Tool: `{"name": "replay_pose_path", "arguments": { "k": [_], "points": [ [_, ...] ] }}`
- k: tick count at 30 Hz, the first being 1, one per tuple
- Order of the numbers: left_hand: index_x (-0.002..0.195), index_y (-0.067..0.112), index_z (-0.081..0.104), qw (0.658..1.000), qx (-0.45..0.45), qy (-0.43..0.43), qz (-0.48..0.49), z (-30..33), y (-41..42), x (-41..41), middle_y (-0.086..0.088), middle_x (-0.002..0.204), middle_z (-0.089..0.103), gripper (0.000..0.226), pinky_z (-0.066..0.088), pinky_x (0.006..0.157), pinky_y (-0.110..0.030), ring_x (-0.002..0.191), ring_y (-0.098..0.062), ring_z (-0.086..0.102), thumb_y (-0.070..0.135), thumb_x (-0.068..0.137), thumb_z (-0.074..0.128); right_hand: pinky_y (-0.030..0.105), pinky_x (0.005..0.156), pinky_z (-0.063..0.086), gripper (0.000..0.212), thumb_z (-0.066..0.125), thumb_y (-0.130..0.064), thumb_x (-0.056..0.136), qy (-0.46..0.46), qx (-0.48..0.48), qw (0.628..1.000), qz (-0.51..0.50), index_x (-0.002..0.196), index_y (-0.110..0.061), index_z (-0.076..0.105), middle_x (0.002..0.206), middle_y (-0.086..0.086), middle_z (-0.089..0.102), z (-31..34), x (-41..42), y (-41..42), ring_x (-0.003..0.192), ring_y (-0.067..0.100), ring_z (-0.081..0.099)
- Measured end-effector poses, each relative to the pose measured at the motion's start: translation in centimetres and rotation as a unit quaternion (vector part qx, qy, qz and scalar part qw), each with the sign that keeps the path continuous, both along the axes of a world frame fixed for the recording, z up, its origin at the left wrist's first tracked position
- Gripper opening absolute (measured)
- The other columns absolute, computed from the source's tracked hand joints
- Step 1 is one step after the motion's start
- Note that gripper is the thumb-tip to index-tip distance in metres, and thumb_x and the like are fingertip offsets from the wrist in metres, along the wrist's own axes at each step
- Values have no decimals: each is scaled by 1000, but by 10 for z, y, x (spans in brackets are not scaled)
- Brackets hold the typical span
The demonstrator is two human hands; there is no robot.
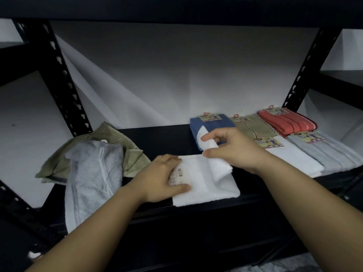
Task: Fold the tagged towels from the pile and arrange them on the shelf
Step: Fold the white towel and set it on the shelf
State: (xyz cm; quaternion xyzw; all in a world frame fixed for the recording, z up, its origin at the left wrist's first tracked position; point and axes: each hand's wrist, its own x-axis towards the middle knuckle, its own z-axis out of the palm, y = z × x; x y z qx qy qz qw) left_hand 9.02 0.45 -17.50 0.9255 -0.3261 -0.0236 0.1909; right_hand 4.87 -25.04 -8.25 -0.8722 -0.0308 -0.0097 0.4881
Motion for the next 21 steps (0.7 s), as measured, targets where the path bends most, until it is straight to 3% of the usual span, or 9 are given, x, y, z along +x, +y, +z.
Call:
{"name": "replay_pose_path", "arguments": {
  "k": [2, 4, 6, 8, 11, 14, 17, 21],
  "points": [
    [161, 23, 30, 1000, 10, 23, -5, -5, 15, -8, 9, 166, 26, 115, 21, 126, -35, 151, -11, 25, 91, 71, 57, 23, 73, 46, 37, 90, -18, 79, 9, -18, 1000, 22, 113, -24, 75, 70, -17, 62, -11, 5, 17, 58, 3, 56],
    [163, 22, 24, 1000, 0, 30, -7, -10, 20, -13, 9, 169, 19, 121, 11, 130, -39, 154, -9, 17, 90, 69, 61, 17, 69, 45, 38, 90, -18, 80, 26, -33, 999, 32, 114, -23, 73, 60, -27, 60, -21, 9, 33, 52, -5, 54],
    [162, 22, 24, 999, -26, 28, -4, -9, 20, -17, 11, 166, 26, 124, 10, 130, -41, 151, -5, 22, 88, 66, 67, 15, 65, 46, 39, 90, -18, 79, 35, -48, 998, 35, 113, -25, 72, 69, -28, 67, -31, 12, 49, 58, -7, 60],
    [160, 24, 24, 997, -64, 39, -2, -5, 18, -20, 17, 159, 32, 124, 11, 130, -39, 143, 3, 27, 82, 64, 75, 16, 66, 47, 42, 90, -21, 78, 42, -69, 996, 29, 115, -26, 71, 89, -15, 74, -38, 13, 62, 70, -4, 65],
    [164, 25, 8, 990, -103, 94, 19, -3, 19, -21, 17, 166, 25, 147, 20, 128, -37, 149, 0, 26, 83, 52, 82, 15, 69, 46, 51, 90, -26, 77, 38, -104, 994, 25, 123, -26, 68, 106, -7, 72, -47, 11, 73, 87, 2, 67],
    [163, 32, -6, 982, -129, 136, 31, -6, 22, -20, 19, 166, 24, 160, 31, 123, -35, 149, 0, 28, 82, 44, 87, 14, 73, 45, 54, 90, -25, 78, 26, -106, 994, 31, 127, -25, 67, 111, -7, 67, -50, 7, 79, 89, 0, 62],
    [163, 33, -7, 982, -135, 133, 26, -6, 23, -20, 19, 167, 22, 161, 30, 124, -34, 151, 0, 25, 81, 42, 88, 18, 83, 52, 62, 91, -31, 76, 33, -107, 993, 45, 132, -27, 64, 116, -8, 67, -54, 2, 81, 96, 3, 66],
    [163, 32, -3, 980, -152, 124, 23, -6, 23, -20, 18, 165, 23, 159, 31, 121, -28, 148, 2, 26, 77, 44, 91, 30, 86, 62, 71, 91, -38, 76, 55, -55, 995, 60, 138, -32, 59, 122, -7, 63, -56, -4, 78, 79, 12, 77]
  ]
}}
